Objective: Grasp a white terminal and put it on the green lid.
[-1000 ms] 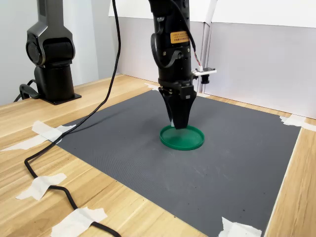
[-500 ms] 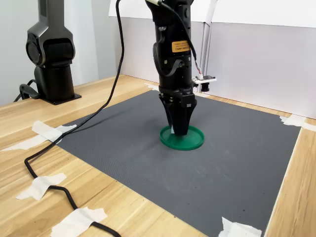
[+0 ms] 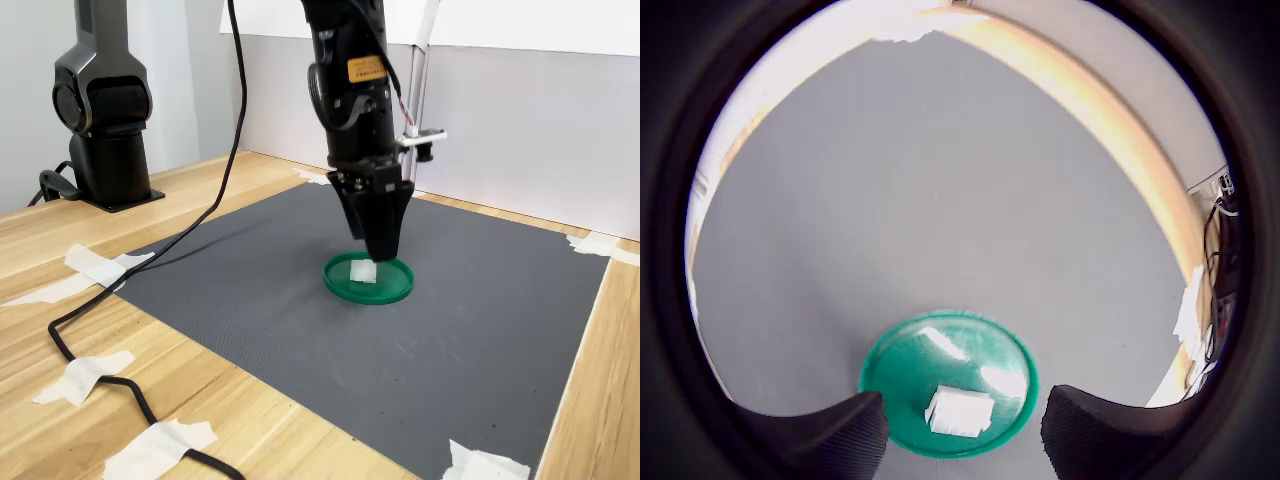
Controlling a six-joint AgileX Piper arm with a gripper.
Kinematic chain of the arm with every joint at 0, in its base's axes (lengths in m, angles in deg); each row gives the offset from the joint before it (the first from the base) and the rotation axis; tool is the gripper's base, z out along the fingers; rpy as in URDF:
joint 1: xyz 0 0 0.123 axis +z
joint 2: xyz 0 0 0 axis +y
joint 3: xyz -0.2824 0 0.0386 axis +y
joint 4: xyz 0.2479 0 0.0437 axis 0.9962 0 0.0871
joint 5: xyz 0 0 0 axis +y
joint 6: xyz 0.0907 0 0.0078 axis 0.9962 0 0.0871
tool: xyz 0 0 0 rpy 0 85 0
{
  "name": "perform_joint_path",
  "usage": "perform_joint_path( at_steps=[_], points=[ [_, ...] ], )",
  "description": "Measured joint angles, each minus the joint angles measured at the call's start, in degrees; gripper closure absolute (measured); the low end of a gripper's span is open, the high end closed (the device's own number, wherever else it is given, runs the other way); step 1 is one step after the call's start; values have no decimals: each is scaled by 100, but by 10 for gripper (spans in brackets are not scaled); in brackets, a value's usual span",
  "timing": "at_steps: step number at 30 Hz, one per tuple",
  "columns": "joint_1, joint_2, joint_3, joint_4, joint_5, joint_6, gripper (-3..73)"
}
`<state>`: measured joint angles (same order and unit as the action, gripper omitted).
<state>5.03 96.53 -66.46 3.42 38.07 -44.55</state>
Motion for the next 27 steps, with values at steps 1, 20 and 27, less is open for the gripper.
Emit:
perform_joint_path(
  at_steps=[1,20,27],
  points=[
    [0,-172,0,100,-6,19,59],
    [0,-3336,190,592,-926,3328,707],
    [0,-4585,1479,508,-1104,4647,711]
  ],
)
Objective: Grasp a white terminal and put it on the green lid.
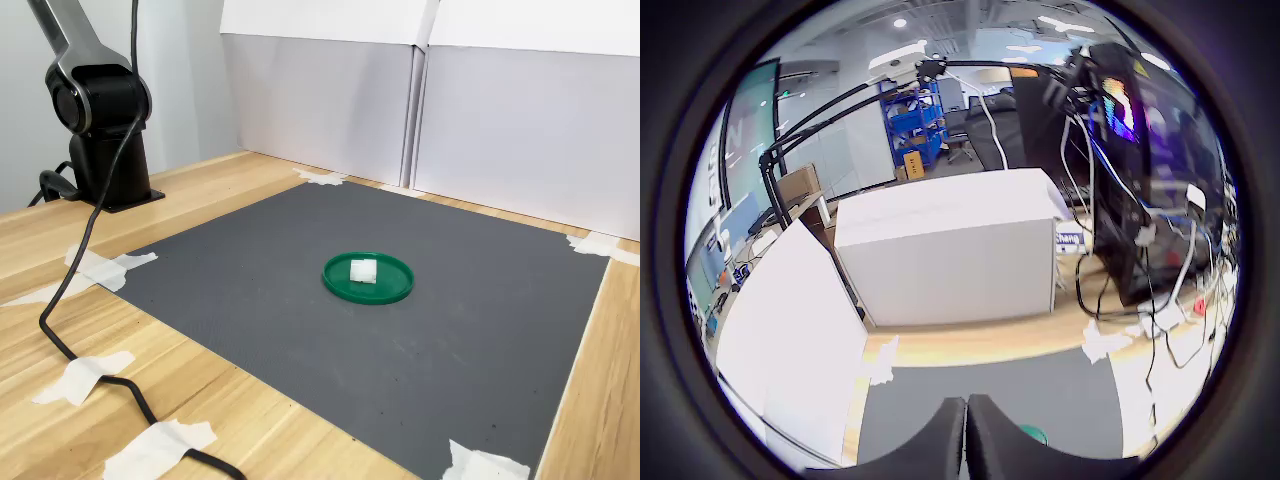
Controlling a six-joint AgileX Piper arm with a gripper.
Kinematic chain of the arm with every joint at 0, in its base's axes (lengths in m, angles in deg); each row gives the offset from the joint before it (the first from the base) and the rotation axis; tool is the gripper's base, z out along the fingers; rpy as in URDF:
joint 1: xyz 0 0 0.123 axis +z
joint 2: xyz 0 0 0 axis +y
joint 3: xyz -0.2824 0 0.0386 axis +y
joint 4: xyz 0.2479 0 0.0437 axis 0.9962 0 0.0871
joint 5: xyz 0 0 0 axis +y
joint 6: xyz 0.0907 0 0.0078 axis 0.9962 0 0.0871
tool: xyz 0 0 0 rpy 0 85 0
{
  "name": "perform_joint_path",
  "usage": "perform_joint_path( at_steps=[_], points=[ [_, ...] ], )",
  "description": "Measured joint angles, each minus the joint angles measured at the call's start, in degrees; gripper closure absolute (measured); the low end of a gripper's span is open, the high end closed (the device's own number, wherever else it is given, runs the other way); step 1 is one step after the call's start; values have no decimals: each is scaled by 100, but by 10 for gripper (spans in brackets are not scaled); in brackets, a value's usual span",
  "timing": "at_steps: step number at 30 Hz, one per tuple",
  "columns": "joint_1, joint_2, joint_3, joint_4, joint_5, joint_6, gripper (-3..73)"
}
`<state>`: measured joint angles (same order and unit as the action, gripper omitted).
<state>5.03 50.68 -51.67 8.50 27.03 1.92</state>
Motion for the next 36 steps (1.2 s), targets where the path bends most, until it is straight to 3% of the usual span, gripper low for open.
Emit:
perform_joint_path(
  at_steps=[7,16,27,36],
  points=[
    [0,-1240,1325,-233,0,89,711],
    [0,-2713,2589,-277,28,119,711],
    [0,-4586,3386,-293,48,119,711],
    [0,-5131,3794,-293,102,120,711]
  ],
)
